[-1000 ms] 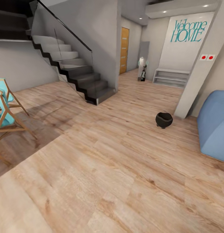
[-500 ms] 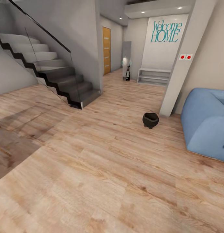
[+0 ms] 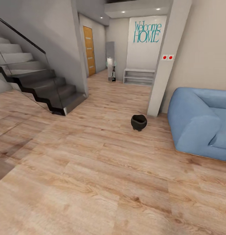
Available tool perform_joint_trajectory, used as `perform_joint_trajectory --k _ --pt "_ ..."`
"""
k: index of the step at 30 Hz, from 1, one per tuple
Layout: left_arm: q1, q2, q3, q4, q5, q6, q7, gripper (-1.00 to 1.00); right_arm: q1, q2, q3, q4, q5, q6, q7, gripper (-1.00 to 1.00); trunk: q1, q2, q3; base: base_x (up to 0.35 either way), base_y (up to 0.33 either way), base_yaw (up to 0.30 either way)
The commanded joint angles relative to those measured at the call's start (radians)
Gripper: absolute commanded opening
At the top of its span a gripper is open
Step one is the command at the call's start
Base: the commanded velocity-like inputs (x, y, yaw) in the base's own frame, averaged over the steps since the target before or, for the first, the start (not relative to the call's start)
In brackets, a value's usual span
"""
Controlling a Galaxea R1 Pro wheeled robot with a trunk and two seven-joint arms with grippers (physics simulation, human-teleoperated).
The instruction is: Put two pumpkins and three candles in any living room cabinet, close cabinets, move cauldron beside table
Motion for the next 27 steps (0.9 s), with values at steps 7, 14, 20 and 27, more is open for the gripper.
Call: perform_joint_trajectory --k 7,14,20,27 --pt "0.0 0.0 0.0 0.0 0.0 0.0 0.0 1.0 0.0 -0.001 0.0 0.0 0.0 0.0 0.0 1.0 0.0 0.0 0.0 0.335 0.0 -0.281" --pt "0.0 0.0 0.0 0.0 0.0 0.0 -0.001 1.0 0.0 -0.002 -0.001 0.0 0.0 0.0 0.0 1.0 0.0 0.0 0.0 0.335 0.0 -0.281" --pt "0.0 0.0 0.0 0.0 0.0 0.0 -0.001 1.0 0.0 -0.002 -0.001 0.0 0.0 -0.001 0.0 1.0 0.0 0.0 0.0 0.335 0.0 -0.281" --pt "0.0 0.0 0.0 0.0 0.0 0.0 -0.001 1.0 0.0 0.0 0.0 -0.001 0.0 0.0 0.0 1.0 0.0 0.0 0.0 0.335 0.0 -0.096"
